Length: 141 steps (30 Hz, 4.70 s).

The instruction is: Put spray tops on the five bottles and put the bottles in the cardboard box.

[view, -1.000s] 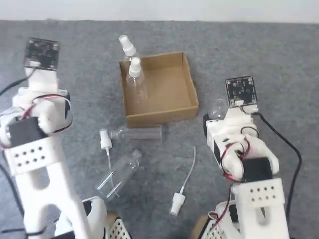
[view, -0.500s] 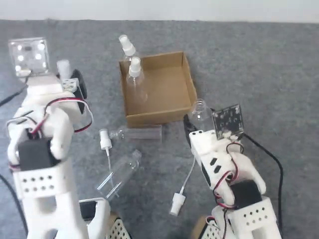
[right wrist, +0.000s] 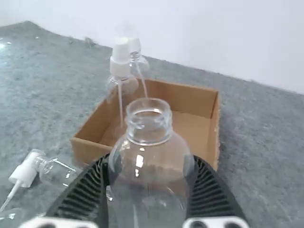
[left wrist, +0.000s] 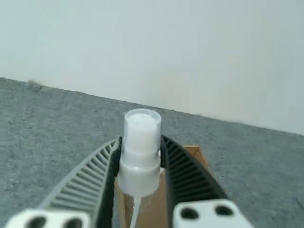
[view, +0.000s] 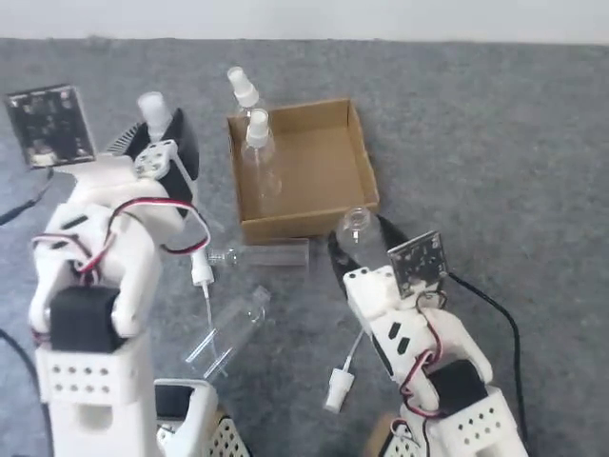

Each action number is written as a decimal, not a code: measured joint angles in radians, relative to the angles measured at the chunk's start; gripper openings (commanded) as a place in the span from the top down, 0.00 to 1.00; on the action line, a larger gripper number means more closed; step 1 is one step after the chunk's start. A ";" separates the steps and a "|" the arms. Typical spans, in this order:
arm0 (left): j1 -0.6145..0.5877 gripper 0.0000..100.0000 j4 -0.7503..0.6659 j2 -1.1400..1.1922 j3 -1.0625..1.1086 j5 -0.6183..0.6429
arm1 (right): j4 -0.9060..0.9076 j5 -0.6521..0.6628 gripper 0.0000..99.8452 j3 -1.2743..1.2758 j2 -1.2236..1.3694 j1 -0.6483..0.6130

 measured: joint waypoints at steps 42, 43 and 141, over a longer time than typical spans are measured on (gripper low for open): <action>0.388 0.99 -0.161 -0.598 0.367 0.026 | 0.000 0.094 0.96 0.163 -0.201 -0.284; 0.390 0.99 -0.161 -0.600 0.374 0.021 | 0.000 0.094 0.96 0.163 -0.201 -0.284; 0.244 0.85 -0.011 -0.597 0.690 -0.167 | 0.000 0.094 0.96 0.181 -0.203 -0.284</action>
